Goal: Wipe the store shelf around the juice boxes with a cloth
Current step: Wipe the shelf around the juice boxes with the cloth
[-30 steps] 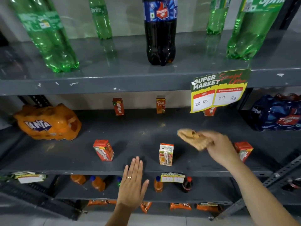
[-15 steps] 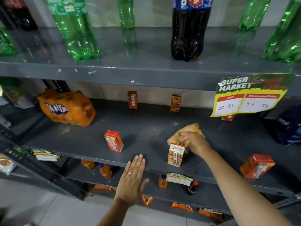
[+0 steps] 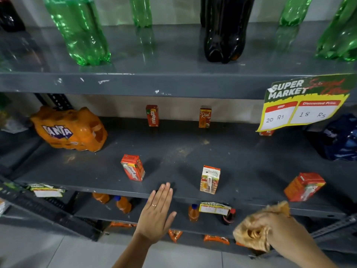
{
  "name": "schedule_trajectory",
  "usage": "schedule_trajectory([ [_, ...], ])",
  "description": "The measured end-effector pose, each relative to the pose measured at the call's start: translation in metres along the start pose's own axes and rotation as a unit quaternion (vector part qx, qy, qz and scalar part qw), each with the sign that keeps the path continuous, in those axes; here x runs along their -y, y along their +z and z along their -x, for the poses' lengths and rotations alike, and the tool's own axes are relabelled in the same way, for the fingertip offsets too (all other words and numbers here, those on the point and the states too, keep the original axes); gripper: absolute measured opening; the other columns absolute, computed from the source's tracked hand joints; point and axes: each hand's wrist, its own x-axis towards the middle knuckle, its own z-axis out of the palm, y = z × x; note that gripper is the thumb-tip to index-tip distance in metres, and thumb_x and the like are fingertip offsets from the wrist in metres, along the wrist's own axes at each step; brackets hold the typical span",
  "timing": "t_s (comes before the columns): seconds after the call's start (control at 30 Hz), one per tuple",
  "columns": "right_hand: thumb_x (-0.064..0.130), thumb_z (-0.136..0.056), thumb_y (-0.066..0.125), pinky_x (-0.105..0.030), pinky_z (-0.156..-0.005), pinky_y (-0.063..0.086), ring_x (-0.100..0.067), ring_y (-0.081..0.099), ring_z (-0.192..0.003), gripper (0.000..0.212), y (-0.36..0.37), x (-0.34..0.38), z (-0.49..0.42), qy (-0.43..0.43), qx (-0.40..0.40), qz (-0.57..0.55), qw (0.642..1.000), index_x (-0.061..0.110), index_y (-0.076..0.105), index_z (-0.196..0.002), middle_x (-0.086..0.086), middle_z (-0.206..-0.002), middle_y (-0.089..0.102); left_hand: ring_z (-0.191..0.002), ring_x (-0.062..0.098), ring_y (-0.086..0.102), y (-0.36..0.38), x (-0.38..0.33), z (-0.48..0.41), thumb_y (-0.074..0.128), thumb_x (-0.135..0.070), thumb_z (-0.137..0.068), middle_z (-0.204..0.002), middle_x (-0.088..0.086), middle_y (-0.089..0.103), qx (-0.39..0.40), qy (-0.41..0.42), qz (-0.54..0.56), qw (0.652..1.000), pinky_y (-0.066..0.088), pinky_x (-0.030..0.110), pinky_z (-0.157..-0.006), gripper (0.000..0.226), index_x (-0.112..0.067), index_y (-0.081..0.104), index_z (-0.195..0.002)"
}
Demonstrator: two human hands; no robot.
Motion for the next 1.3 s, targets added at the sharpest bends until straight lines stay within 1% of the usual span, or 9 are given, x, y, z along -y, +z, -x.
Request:
schedule_trajectory([
  [0.07,0.014,-0.081,0.045,-0.027,-0.104,0.043,-0.005,0.054,-0.121,0.047,-0.003,0.030,0.010,-0.018,0.010,0.001,1.000,0.058,0.061,-0.073,0.027,-0.121,0.061,-0.147,0.023,0.009,0.001,0.010,0.005,0.021,-0.050,-0.100,-0.162,0.008,-0.002,-0.008,0.025,-0.010,1.000,0.006,0.038,-0.118,0.069,-0.009,0.004,-0.153],
  [0.23,0.000,-0.077,0.040,-0.021,-0.100,0.043,0.000,0.056,-0.115,0.061,0.002,0.135,-0.015,-0.109,0.011,-0.102,0.989,0.041,0.067,-0.113,0.023,-0.121,0.065,-0.148,0.025,0.011,0.000,0.051,0.038,0.021,-0.046,-0.099,-0.161,0.011,0.010,-0.042,-0.007,0.036,0.998,0.005,0.041,-0.120,0.068,-0.005,0.011,-0.152],
  [0.33,0.011,-0.082,0.041,-0.036,-0.094,0.050,-0.018,0.061,-0.113,0.047,-0.014,0.193,-0.060,-0.094,-0.117,-0.118,0.982,0.035,0.067,-0.114,0.010,-0.119,0.068,-0.147,0.028,0.015,-0.007,0.094,0.047,0.023,-0.045,-0.099,-0.159,0.016,0.017,-0.048,-0.043,0.044,0.997,0.010,0.043,-0.119,0.067,0.000,0.019,-0.149],
  [0.47,0.031,-0.090,0.044,-0.041,-0.084,0.052,-0.034,0.065,-0.104,0.031,-0.034,0.239,-0.161,0.029,-0.269,-0.081,0.959,0.026,0.066,-0.112,-0.006,-0.114,0.069,-0.146,0.027,0.018,-0.020,0.140,0.037,0.022,-0.044,-0.100,-0.158,0.015,0.022,-0.003,-0.002,0.022,1.000,0.013,0.042,-0.117,0.065,0.000,0.031,-0.146],
  [0.63,0.007,-0.093,0.043,-0.042,-0.091,0.050,-0.035,0.060,-0.113,0.035,-0.001,0.237,-0.244,0.114,-0.197,-0.002,0.974,0.006,0.059,-0.124,-0.016,-0.124,0.062,-0.147,0.024,0.017,-0.023,0.152,0.034,0.034,-0.045,-0.096,-0.160,0.010,0.017,0.024,0.038,0.031,0.999,0.016,0.042,-0.115,0.068,-0.007,0.020,-0.151],
  [0.9,0.009,-0.087,0.046,-0.038,-0.081,0.056,-0.030,0.066,-0.105,0.040,0.058,0.224,-0.204,0.069,-0.176,0.111,0.976,0.023,0.065,-0.119,-0.007,-0.119,0.068,-0.146,0.022,0.016,-0.021,0.159,0.035,0.018,-0.046,-0.100,-0.160,0.007,0.017,0.020,0.051,0.052,0.997,0.007,0.040,-0.117,0.064,-0.012,0.003,-0.153],
  [1.07,0.009,-0.087,0.048,-0.033,-0.106,0.041,-0.016,0.051,-0.128,0.050,0.110,0.238,-0.103,-0.021,-0.150,0.079,0.985,0.040,0.063,-0.123,0.016,-0.145,0.046,-0.148,0.024,0.010,-0.017,0.161,0.038,0.016,-0.047,-0.101,-0.162,0.008,0.002,-0.006,0.065,0.074,0.995,0.004,0.040,-0.118,0.065,-0.011,0.001,-0.153],
  [1.2,0.004,-0.086,0.051,-0.033,-0.101,0.047,-0.014,0.059,-0.119,0.043,0.087,0.249,-0.074,-0.033,-0.118,0.009,0.992,0.032,0.072,-0.111,0.012,-0.130,0.063,-0.148,0.030,0.001,-0.027,0.183,0.032,0.014,-0.049,-0.101,-0.161,0.015,-0.001,-0.048,0.033,0.059,0.997,0.002,0.048,-0.118,0.069,-0.006,0.000,-0.153],
  [1.3,0.012,-0.090,0.050,-0.037,-0.090,0.052,-0.026,0.065,-0.105,0.029,0.036,0.257,-0.101,0.008,-0.169,-0.007,0.986,0.021,0.073,-0.106,-0.004,-0.114,0.071,-0.149,0.028,-0.002,-0.040,0.204,0.016,0.012,-0.049,-0.100,-0.161,0.015,0.000,-0.049,-0.013,0.051,0.997,0.001,0.049,-0.119,0.069,-0.004,0.004,-0.152],
])
